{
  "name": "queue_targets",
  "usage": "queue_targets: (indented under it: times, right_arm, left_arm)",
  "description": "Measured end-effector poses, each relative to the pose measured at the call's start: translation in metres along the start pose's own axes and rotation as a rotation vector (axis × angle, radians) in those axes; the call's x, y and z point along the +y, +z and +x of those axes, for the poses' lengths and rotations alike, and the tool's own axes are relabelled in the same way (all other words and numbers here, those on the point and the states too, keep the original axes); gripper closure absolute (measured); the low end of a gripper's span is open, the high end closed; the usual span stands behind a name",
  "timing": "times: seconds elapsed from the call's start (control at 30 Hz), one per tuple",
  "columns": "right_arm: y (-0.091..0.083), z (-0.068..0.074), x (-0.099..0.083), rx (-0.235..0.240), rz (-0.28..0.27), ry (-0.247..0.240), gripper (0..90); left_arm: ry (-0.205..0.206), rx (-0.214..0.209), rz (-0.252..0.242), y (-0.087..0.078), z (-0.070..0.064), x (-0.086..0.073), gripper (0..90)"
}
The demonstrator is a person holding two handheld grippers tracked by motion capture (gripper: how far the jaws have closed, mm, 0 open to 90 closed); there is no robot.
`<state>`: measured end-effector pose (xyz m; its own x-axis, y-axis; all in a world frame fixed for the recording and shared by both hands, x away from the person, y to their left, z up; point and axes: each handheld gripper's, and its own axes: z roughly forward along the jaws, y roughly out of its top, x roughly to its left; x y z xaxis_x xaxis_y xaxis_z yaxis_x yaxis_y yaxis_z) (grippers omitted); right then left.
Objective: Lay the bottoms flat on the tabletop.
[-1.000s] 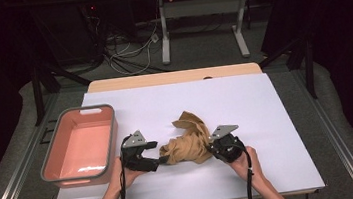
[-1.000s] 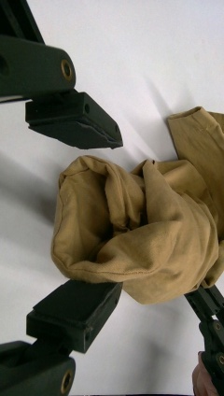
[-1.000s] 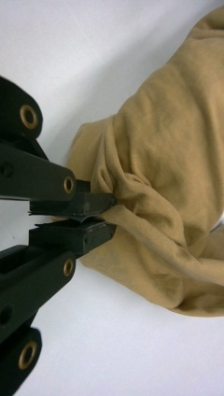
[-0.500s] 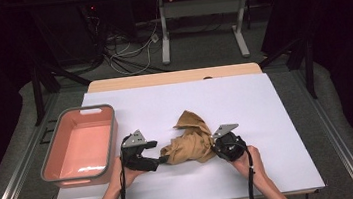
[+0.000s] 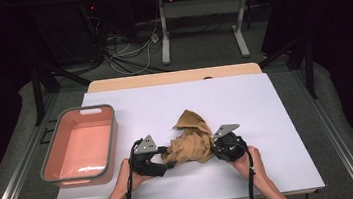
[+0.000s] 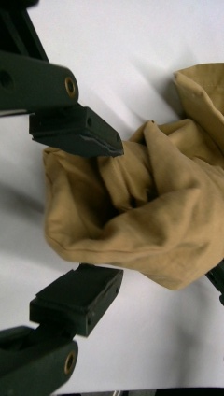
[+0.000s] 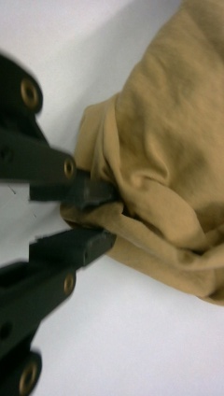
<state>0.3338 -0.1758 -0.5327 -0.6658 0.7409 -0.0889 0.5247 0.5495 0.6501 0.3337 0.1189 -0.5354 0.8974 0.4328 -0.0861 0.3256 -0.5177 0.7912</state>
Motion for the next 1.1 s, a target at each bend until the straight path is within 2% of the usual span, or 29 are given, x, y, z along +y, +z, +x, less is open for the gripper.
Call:
queue_targets:
  times: [0.03, 0.07, 0.1, 0.17, 0.27, 0.33, 0.43, 0.5, 0.6, 0.87, 0.97, 1.1]
  right_arm:
    - [-0.001, -0.001, 0.0, 0.006, -0.009, -0.008, 68.0]
    - [-0.002, -0.001, 0.0, 0.011, -0.016, 0.018, 63.3]
    - [-0.004, -0.002, 0.0, 0.025, -0.026, 0.026, 60.2]
    - [-0.005, -0.001, -0.001, 0.046, -0.048, 0.041, 57.8]
    - [-0.006, 0.0, 0.0, 0.051, -0.062, 0.034, 56.9]
    - [-0.006, 0.001, 0.001, 0.067, -0.071, 0.044, 59.9]
    - [-0.003, 0.002, 0.001, 0.078, -0.081, 0.038, 71.4]
    - [-0.002, 0.002, 0.002, 0.067, -0.071, 0.022, 80.1]
    - [-0.005, 0.003, 0.002, 0.044, -0.065, 0.013, 84.5]
    - [-0.015, 0.004, 0.003, 0.015, -0.121, 0.007, 85.0]
    - [-0.018, 0.001, 0.003, 0.006, -0.132, 0.02, 85.3]
    - [-0.018, -0.001, 0.002, -0.011, -0.125, 0.025, 85.6]
  left_arm:
    - [0.007, -0.001, 0.004, 0.0, -0.001, 0.001, 38.5]
    - [0.007, 0.01, -0.008, 0.001, -0.003, 0.001, 40.8]
    - [0.012, 0.0, -0.01, 0.002, -0.004, 0.001, 44.5]
    - [0.03, 0.004, -0.004, 0.003, -0.008, 0.001, 49.8]
    - [0.066, 0.019, 0.004, 0.007, -0.012, 0.002, 58.2]
    - [0.076, 0.019, -0.008, 0.009, -0.014, 0.001, 66.0]
    - [0.087, 0.02, -0.015, 0.012, -0.014, 0.0, 78.5]
    - [0.069, 0.021, -0.026, 0.012, -0.016, 0.0, 82.7]
    - [0.074, 0.033, -0.043, 0.006, -0.016, 0.001, 84.9]
    - [0.045, 0.061, -0.108, -0.009, -0.008, 0.003, 85.6]
    - [0.028, 0.066, -0.133, -0.015, -0.003, 0.003, 85.7]
    - [0.002, 0.069, -0.132, -0.016, 0.001, 0.001, 85.7]
